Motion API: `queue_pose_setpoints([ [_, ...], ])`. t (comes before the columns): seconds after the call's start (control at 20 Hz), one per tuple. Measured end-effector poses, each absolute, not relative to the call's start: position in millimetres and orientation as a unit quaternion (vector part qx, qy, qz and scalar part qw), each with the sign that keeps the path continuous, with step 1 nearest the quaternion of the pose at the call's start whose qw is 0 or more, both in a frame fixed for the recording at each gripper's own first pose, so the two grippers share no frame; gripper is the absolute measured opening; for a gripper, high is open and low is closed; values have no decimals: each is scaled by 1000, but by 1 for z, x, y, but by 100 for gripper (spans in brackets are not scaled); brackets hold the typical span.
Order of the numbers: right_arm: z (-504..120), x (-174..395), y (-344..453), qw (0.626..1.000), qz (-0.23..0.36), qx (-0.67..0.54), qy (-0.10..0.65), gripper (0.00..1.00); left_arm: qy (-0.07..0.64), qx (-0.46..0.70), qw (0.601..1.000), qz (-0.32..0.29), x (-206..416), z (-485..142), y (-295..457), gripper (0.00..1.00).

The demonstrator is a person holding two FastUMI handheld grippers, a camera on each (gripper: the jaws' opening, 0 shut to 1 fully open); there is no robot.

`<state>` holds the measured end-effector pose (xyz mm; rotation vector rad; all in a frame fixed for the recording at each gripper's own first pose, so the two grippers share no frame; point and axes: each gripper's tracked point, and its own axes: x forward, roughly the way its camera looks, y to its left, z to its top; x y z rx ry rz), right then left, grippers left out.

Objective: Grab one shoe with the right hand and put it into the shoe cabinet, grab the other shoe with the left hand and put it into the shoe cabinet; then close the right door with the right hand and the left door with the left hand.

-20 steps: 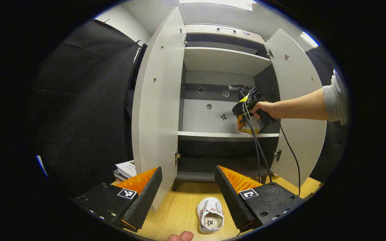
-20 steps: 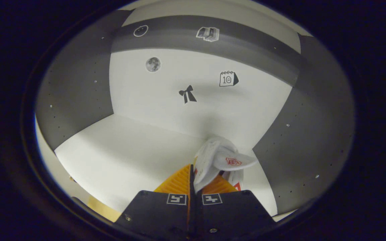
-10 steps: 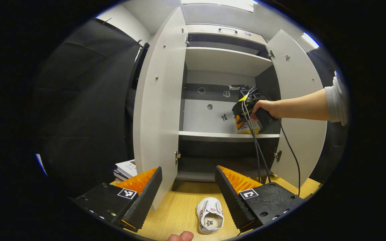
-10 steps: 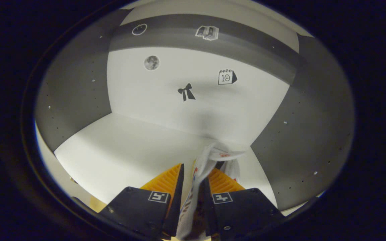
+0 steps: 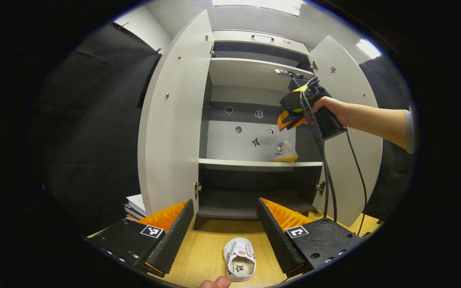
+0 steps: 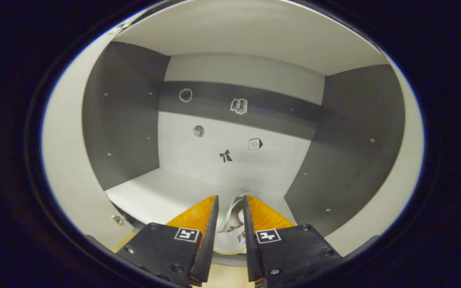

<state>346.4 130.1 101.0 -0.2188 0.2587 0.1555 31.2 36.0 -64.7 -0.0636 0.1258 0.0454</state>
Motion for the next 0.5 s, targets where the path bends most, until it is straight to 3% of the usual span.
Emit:
queue_pose_setpoints([
  [0.25,90,262,109,992,67,-93,57,39,69,-48,996,11,27,-68,23,95],
  [0.5,37,183,80,997,43,-57,7,41,75,-34,997,8,20,-74,18,95],
])
